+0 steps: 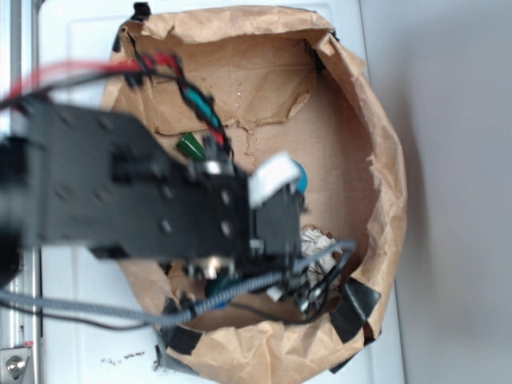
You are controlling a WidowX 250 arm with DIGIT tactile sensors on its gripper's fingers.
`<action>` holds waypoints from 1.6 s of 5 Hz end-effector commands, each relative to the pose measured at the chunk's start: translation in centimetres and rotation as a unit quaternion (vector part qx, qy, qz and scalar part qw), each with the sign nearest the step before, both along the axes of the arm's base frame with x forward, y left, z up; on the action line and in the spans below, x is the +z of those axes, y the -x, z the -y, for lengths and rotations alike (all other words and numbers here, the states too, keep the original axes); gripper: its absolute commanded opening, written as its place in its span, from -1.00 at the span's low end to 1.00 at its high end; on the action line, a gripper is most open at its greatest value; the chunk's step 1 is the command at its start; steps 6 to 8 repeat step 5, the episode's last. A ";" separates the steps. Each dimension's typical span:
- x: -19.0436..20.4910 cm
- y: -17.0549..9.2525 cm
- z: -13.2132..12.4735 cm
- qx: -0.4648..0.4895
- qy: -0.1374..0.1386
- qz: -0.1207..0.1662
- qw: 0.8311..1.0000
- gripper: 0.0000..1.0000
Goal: Grab the plastic pickle.
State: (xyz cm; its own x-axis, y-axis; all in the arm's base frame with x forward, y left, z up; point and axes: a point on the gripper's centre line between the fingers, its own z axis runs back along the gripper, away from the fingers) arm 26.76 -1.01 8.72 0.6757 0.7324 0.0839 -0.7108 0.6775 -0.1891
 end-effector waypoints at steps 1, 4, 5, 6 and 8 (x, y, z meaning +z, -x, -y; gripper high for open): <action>7.1 0.1 -3.0 0.032 -0.102 0.005 0.994 -1.00; 10.2 2.5 -3.2 0.017 -0.121 0.016 0.992 -1.00; 10.0 2.7 -3.1 0.020 -0.124 0.029 0.992 -1.00; 10.0 2.7 -3.1 0.020 -0.124 0.029 0.992 -1.00; 10.0 2.7 -3.1 0.020 -0.124 0.029 0.992 -1.00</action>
